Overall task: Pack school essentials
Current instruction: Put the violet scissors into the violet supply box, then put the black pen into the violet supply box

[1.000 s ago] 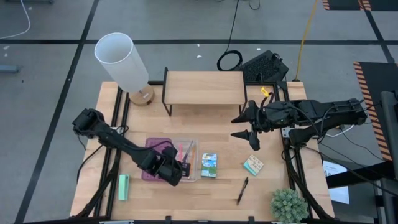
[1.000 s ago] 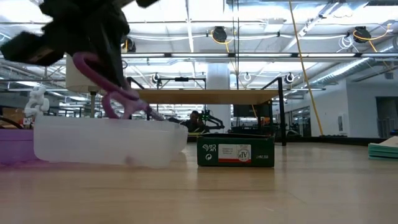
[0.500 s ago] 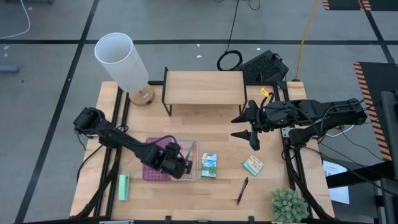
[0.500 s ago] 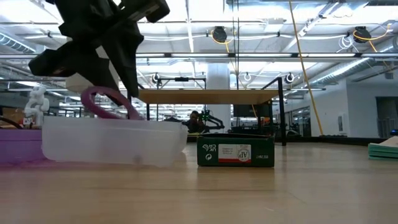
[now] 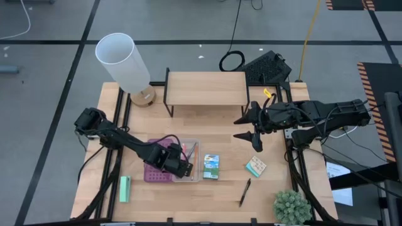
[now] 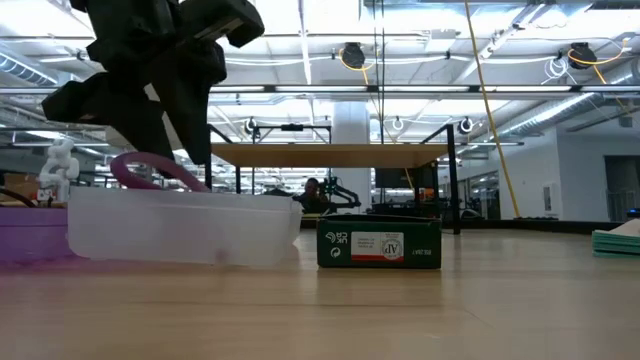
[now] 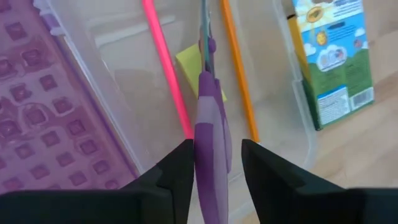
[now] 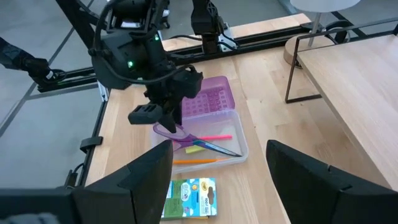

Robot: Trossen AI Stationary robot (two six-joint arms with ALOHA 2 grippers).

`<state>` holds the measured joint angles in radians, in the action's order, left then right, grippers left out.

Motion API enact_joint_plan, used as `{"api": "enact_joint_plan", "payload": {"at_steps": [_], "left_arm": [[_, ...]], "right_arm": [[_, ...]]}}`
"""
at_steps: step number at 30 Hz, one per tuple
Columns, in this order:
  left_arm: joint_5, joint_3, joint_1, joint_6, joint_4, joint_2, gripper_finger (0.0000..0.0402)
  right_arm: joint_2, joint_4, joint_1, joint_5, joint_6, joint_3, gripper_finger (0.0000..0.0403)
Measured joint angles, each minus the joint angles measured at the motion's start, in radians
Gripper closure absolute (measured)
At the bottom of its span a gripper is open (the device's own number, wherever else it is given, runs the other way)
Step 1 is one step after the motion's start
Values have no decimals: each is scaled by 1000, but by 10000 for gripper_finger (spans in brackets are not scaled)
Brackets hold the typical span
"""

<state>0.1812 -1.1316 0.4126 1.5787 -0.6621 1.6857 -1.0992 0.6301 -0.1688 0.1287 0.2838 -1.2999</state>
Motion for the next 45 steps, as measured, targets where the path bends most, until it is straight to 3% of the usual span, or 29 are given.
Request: {"api": "enact_joint_plan", "payload": {"at_steps": [7,13,21,26,33,37,45], "left_arm": [[7,-2,-24,-36,-98,-61,281],[21,-2,-55,-104,-122,-158,260],[109,-2,-62,-140,-111,-296,277],[112,-2,-63,-280,-94,-345,295],[108,-2,-26,-406,-92,-376,304],[108,-2,13,-426,-84,-380,304],[122,-2,109,-426,-67,-380,305]], "right_arm": [[0,18,0,-2,10,0,152],[0,31,0,-2,16,0,152],[0,110,0,-3,148,0,152],[-1,153,0,8,340,0,152],[-17,169,-23,54,763,1,152],[-37,190,-91,66,1002,1,152],[-127,190,-251,51,1310,1,152]]}}
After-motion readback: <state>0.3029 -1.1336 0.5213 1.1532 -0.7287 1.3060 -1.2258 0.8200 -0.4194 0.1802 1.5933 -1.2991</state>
